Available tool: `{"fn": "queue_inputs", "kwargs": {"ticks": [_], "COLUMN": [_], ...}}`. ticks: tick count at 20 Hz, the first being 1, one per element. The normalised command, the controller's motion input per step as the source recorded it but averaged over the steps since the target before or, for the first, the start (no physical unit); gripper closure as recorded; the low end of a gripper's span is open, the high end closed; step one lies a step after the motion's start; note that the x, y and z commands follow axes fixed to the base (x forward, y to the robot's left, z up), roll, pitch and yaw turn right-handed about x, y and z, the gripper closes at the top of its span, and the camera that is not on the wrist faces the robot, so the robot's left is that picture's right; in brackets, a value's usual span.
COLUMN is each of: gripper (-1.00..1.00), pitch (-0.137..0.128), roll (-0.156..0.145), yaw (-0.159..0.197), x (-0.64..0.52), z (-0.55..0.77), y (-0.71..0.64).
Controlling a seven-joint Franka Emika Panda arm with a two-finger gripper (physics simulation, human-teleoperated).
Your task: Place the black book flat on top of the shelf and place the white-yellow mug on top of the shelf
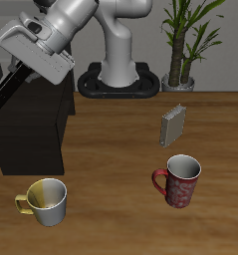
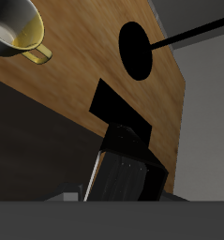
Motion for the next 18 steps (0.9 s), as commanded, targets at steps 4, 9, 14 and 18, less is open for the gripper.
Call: {"fn": "queue_inputs", "kwargs": {"ticks": [4,9,14,18], "gripper": [1.00,1.00,-1.00,-1.00], "pitch": [-0.048,-0.055,0.078,-0.062], "roll": [-0.024,0.019,0.062,0.159], "yaw": [-0.012,0.047,0.073,-0.055], "x": [0.05,0.13,0.29,-0.05], "z": [0.08,-0.09,-0.28,0.04], "y": [0.00,0.18,0.29,0.48]}}
